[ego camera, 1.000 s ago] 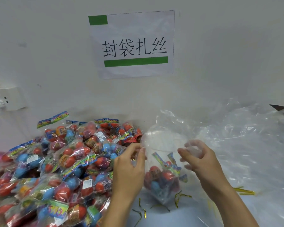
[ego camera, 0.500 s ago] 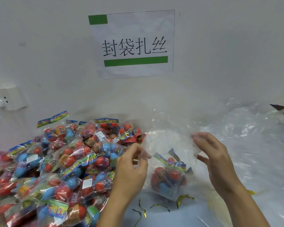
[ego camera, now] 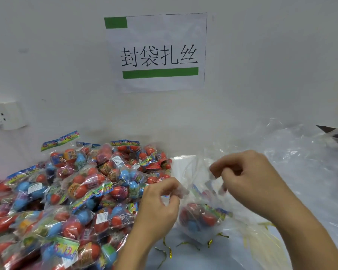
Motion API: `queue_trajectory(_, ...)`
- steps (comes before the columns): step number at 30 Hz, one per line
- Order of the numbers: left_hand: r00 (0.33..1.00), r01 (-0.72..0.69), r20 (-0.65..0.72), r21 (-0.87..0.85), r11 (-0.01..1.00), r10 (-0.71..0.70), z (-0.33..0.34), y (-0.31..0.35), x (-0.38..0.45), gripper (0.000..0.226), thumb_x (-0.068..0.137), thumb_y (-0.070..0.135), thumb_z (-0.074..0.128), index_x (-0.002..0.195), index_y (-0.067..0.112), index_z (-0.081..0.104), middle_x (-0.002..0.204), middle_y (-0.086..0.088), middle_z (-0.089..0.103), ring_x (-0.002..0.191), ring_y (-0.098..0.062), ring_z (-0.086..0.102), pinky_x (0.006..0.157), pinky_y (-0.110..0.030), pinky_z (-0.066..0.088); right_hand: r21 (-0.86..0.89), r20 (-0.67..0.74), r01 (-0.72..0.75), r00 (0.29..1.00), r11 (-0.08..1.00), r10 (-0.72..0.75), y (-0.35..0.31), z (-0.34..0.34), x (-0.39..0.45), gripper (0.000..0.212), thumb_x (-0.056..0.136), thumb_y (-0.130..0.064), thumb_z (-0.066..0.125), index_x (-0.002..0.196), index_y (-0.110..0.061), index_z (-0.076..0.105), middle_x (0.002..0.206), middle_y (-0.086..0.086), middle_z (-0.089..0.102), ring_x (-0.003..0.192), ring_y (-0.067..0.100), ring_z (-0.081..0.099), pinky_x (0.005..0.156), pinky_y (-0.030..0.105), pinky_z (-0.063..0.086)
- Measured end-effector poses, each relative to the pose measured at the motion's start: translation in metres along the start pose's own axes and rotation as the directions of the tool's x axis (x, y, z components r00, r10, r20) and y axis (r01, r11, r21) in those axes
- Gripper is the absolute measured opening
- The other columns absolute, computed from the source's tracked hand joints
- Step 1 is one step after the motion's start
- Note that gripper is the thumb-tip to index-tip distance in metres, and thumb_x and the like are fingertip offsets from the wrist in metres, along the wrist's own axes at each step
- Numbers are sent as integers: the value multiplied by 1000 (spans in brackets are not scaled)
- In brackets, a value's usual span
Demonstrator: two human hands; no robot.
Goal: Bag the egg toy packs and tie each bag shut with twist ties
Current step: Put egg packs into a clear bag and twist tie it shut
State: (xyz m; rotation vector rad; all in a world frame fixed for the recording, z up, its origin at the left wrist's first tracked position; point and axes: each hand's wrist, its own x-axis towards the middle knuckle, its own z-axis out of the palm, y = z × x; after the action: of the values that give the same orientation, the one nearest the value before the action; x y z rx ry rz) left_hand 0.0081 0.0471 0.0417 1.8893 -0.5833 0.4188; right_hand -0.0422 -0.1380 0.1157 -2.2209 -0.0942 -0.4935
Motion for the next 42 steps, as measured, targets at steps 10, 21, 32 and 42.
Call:
queue_trajectory(10,999,-13,44,39,999,12,5,-4,0,19,77,9,48,76,23,61,76,13,72,80,-9,69,76,-37,55,-418,202,-205,929,885,310,20,41,-2,29,97,-43,54,90,-15,56,100,5,60,81,29,65,65,35,51)
queue_trajectory(21,999,35,16,41,999,-36,3,-3,0,19,77,11,48,76,21,64,76,13,70,80,-8,68,75,-32,54,-358,130,-241,944,902,304,25,48,-4,36,92,-38,57,65,-17,46,67,0,47,61,23,42,51,29,31)
queue_trajectory(32,998,60,-15,89,994,-59,2,-8,-1,29,88,-4,57,79,22,64,76,14,70,79,-4,67,67,-20,52,-281,-80,-290,957,915,278,28,48,-3,26,93,-32,63,114,-17,70,119,4,65,104,30,64,87,38,53)
queue_trajectory(42,998,61,-18,106,993,-60,3,-8,0,31,85,-7,57,77,21,66,75,15,69,77,-6,66,72,-31,54,-409,157,-286,913,867,376,39,51,-1,36,91,-31,62,61,-16,47,65,0,47,55,19,42,47,27,35)
